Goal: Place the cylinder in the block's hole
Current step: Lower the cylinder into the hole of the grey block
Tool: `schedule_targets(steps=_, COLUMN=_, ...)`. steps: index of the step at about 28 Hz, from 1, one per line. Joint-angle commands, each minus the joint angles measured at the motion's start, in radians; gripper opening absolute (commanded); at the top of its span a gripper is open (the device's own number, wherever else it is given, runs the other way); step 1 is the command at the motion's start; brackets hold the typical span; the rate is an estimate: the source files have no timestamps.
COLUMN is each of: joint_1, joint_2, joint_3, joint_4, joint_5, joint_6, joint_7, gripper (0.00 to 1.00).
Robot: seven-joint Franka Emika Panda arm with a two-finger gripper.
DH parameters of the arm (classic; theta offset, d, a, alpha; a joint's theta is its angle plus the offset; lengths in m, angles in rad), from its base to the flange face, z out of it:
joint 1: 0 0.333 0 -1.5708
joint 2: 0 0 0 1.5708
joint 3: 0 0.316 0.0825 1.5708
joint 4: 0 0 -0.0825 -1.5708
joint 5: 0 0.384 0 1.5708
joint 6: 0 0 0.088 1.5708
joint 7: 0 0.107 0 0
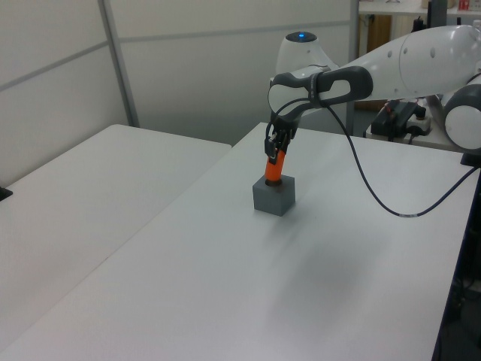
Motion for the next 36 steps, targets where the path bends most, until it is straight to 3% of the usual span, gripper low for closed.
schedule_targets(steps=1, joint_1=0.013, joint_2=0.004, joint_3=-0.016, joint_4=-0.007, joint_5=-0.040, joint_6=-0.031, joint_7=-0.009, gripper=0.12)
schedule_targets(steps=36, joint_1=0.030, joint_2=0.001, joint_3=0.016, joint_4=-0.016, joint_5=-0.045, joint_6=-0.031, joint_7=0.000, gripper=0.14)
